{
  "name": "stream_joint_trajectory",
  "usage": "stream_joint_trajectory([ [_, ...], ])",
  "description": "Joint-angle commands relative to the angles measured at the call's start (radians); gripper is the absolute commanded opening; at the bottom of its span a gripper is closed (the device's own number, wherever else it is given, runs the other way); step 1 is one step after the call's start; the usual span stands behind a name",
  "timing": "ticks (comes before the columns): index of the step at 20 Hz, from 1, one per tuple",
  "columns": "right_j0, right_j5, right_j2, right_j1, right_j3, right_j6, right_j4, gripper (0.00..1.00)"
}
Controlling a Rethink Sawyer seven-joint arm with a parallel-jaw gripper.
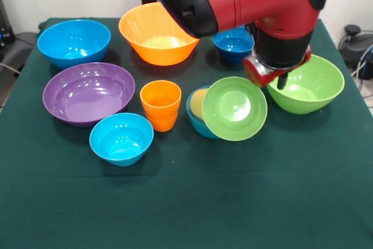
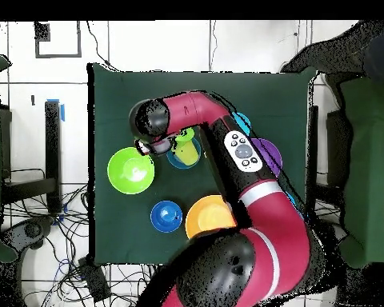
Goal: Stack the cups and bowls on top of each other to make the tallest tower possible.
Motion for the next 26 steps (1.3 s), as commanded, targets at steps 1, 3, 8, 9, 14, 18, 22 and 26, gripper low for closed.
stream_joint_trajectory([
  [1,0.047,0.118,0.038,0.102,-0.206,-0.449,-0.078,1.00],
  [3,0.048,0.119,0.037,0.113,-0.221,-0.461,-0.076,1.00],
  [8,0.056,0.124,0.027,0.130,-0.250,-0.482,-0.068,1.00],
  [9,0.056,0.125,0.025,0.133,-0.256,-0.488,-0.067,1.00],
  [14,0.063,0.169,0.030,0.175,-0.356,-0.564,-0.070,1.00],
  [18,0.074,0.212,0.037,0.214,-0.441,-0.624,-0.077,1.00],
  [22,0.052,0.177,0.017,0.187,-0.363,-0.577,-0.058,1.00],
  [26,0.020,0.104,-0.004,0.098,-0.185,-0.479,-0.035,1.00],
])
